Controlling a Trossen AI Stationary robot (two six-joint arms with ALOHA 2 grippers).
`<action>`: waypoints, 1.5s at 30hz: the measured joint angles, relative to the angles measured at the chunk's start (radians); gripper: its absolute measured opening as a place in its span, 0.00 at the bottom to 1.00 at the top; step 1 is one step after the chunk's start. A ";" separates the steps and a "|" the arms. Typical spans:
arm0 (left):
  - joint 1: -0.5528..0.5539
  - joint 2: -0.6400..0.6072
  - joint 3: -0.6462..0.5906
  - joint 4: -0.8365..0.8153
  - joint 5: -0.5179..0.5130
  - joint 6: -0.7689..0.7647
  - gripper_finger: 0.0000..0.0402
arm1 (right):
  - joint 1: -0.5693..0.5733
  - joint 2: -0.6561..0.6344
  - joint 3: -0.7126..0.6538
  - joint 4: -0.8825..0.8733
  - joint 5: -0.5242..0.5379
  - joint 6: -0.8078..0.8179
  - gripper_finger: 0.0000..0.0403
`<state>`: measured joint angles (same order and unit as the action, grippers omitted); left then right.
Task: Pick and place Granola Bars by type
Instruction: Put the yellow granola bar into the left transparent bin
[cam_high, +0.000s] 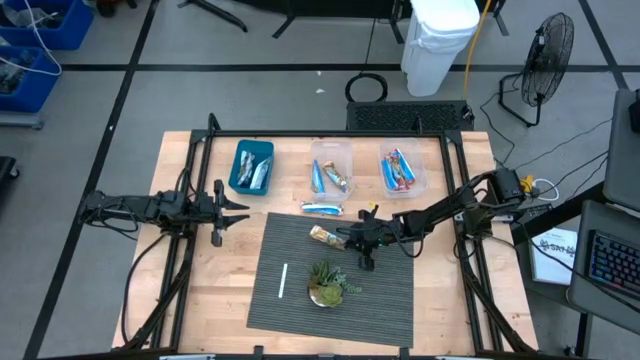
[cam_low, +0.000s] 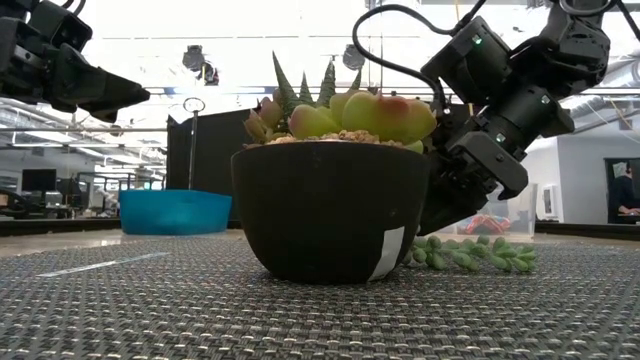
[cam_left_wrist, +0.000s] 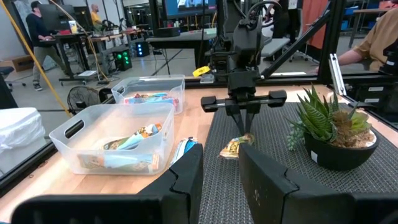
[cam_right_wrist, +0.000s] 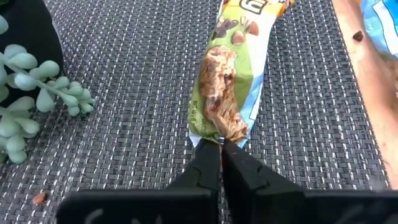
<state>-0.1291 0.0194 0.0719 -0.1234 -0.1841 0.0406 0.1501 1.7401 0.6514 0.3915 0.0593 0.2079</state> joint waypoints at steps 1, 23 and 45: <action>0.000 0.000 0.000 0.000 0.000 0.000 0.27 | 0.000 0.000 0.000 0.002 0.000 -0.010 0.01; 0.000 0.000 0.000 -0.001 0.000 0.000 0.27 | 0.002 -0.337 -0.003 -0.165 0.102 -0.124 0.00; 0.000 0.000 0.000 0.000 0.000 0.000 0.27 | -0.193 -0.571 0.034 -0.253 0.018 -0.043 0.00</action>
<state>-0.1292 0.0195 0.0719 -0.1238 -0.1841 0.0406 -0.0433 1.1687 0.6856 0.1387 0.0772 0.1648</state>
